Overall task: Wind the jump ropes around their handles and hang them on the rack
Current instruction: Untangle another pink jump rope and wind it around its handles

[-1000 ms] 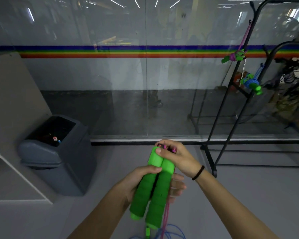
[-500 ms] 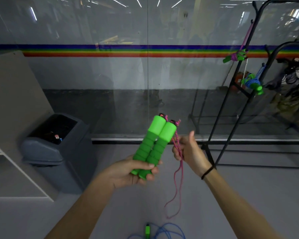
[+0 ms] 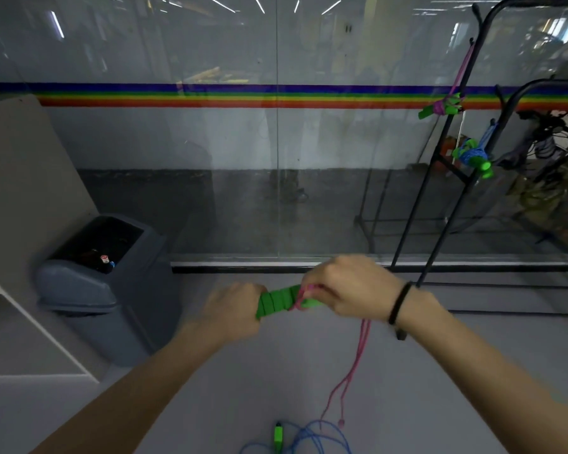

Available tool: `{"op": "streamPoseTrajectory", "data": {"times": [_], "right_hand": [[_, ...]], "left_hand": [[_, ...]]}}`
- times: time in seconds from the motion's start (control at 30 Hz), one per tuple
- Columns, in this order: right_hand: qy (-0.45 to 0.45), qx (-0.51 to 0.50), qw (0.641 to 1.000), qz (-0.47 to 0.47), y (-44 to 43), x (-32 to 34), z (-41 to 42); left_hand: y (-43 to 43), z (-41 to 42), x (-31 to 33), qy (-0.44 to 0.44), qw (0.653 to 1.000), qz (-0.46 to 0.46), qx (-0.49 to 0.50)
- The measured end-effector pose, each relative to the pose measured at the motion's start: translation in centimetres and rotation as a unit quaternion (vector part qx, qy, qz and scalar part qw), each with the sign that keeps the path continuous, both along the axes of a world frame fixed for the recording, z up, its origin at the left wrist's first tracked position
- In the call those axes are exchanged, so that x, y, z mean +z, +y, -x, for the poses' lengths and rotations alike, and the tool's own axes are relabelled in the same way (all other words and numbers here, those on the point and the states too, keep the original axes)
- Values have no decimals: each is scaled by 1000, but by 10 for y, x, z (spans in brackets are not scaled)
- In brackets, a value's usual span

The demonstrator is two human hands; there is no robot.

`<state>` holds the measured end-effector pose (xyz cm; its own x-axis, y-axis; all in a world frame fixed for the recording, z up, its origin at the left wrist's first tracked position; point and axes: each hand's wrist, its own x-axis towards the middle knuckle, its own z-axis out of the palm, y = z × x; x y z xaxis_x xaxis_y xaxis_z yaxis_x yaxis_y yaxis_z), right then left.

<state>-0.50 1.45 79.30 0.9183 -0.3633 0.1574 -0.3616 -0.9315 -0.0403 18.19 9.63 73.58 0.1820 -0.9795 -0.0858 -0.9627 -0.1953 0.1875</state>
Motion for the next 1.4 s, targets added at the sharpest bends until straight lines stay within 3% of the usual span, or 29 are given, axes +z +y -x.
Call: {"op": "streamPoseTrajectory", "data": {"times": [0.03, 0.1, 0.17, 0.27, 0.33, 0.37, 0.5, 0.57, 0.63, 0.67, 0.77, 0.83, 0.93, 1.03, 1.13, 1.2, 1.27, 1.3, 1.4], "right_hand": [[-12, -6, 1000, -28, -9, 4, 1], [-58, -8, 983, -177, -26, 3, -1], [-141, -7, 929, -342, -37, -4, -1], [-249, 0, 826, -505, -39, -22, 3], [-316, -30, 754, -576, -32, -38, 2], [-329, -59, 739, -585, -26, -47, -1], [-300, -133, 775, -540, -1, -67, -14], [-266, -131, 859, -418, 6, -60, -14], [-177, -93, 944, -261, 7, -47, -9], [-129, -73, 969, -199, 7, -39, -7], [-41, -50, 995, -75, 5, -11, -6], [-33, -45, 998, -22, 2, 7, -7], [-54, -52, 997, -28, -14, 28, -7], [-125, -28, 970, -205, -32, 31, -10], [-219, -7, 888, -404, -40, 15, -13], [-266, 1, 820, -507, -42, 0, -11], [-313, -17, 725, -613, -37, -16, -10], [-325, -38, 707, -627, -32, -23, -11], [-300, -70, 755, -579, -21, -44, -13]], "left_hand": [[2, 1, 2, -20, 999, -4, -26], [4, 0, 10, -40, 996, -9, -85], [5, -6, 18, -11, 991, -16, -134], [3, -17, 24, 172, 971, 25, -162], [4, -19, 26, 327, 929, 76, -154], [3, -19, 27, 379, 910, 102, -134], [-5, -20, 26, 447, 879, 164, 15], [-11, -20, 22, 428, 887, 162, 70], [-15, -20, 17, 364, 911, 159, 112], [-16, -19, 16, 318, 926, 160, 127], [-13, -13, 21, 152, 970, 140, 126], [-12, -7, 25, 37, 988, 109, 103], [-11, -3, 32, -49, 996, 75, 15], [-13, -9, 39, -18, 992, 13, -123], [-14, -16, 40, 133, 972, 0, -193], [-13, -20, 37, 249, 948, 42, -192], [-11, -19, 35, 339, 921, 80, -176], [-10, -19, 34, 378, 905, 102, -165], [-11, -16, 32, 479, 858, 174, -64]]}}
